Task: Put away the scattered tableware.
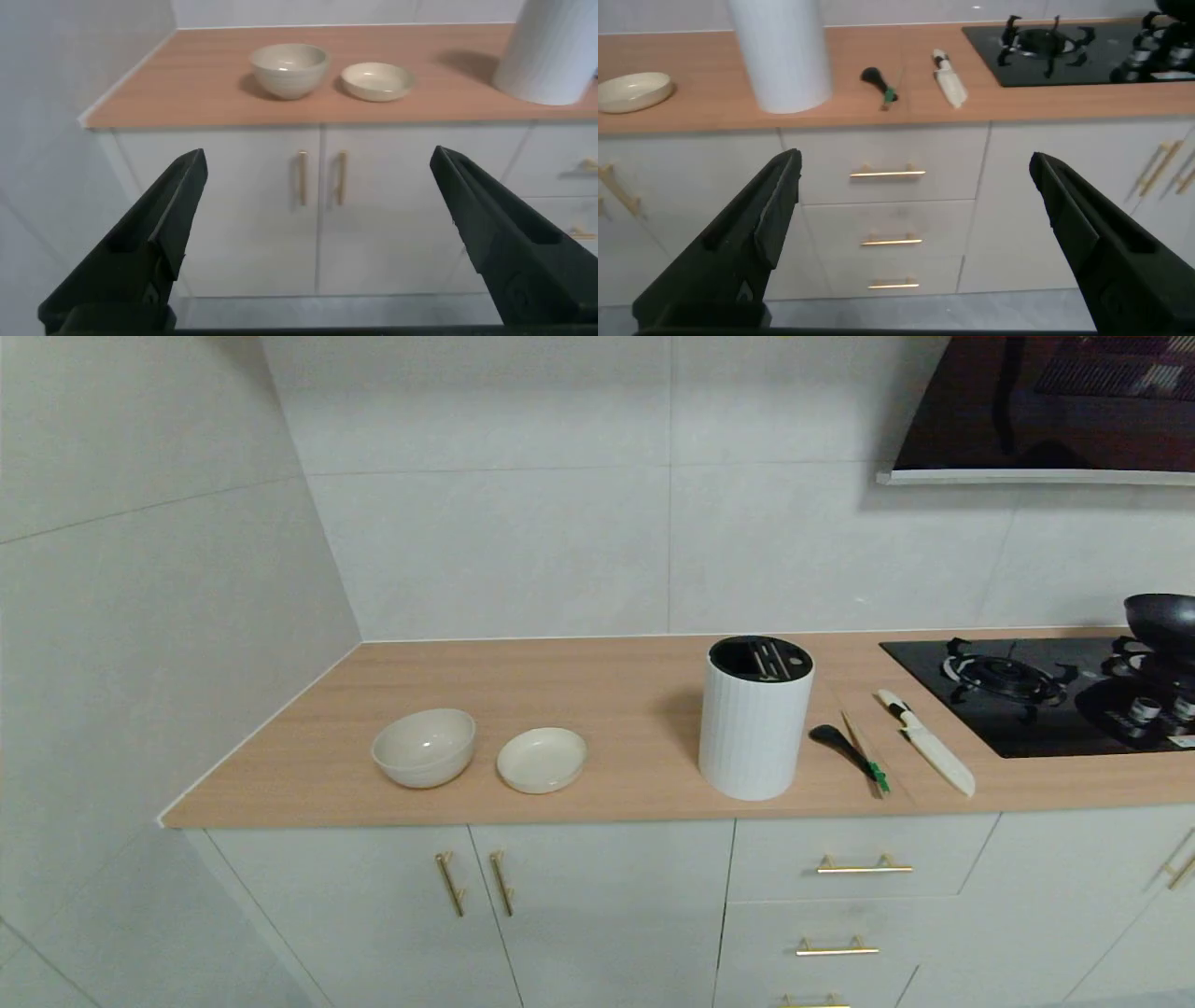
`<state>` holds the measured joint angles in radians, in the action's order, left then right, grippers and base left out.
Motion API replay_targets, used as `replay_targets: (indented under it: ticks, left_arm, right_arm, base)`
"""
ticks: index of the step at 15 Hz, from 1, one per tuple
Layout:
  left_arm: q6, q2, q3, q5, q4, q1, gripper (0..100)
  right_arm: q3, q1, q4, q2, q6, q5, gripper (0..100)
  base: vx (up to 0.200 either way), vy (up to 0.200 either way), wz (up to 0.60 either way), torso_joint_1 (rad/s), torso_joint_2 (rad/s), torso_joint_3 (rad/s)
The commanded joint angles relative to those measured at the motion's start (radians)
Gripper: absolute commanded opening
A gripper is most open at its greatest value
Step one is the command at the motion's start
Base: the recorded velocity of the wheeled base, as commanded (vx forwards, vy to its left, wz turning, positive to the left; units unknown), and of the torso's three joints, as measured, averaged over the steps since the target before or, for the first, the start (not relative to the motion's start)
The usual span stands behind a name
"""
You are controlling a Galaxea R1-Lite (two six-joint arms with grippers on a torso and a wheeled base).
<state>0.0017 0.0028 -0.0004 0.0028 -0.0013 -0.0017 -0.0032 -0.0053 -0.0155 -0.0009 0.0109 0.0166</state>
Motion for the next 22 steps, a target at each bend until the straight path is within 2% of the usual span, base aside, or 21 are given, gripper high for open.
replay_targets:
  ticks: [1, 18, 22]
  left_arm:
    - [0.000, 0.000, 0.000, 0.000, 0.000, 0.000, 100]
    - [0.001, 0.000, -0.001, 0.000, 0.000, 0.000, 100]
    - [0.001, 0.000, 0.000, 0.000, 0.000, 0.000, 100]
  right_arm:
    - [0.000, 0.001, 0.000, 0.001, 0.000, 0.000, 100]
    - [0.000, 0.001, 0.000, 0.001, 0.000, 0.000, 100]
    - [0.000, 0.001, 0.000, 0.001, 0.000, 0.000, 100]
  base:
    - [0.000, 0.200, 0.00, -0.007, 0.00, 0.002]
    - [0.000, 0.200, 0.00, 0.000, 0.00, 0.004]
    - [0.000, 0.000, 0.00, 0.000, 0.00, 0.000]
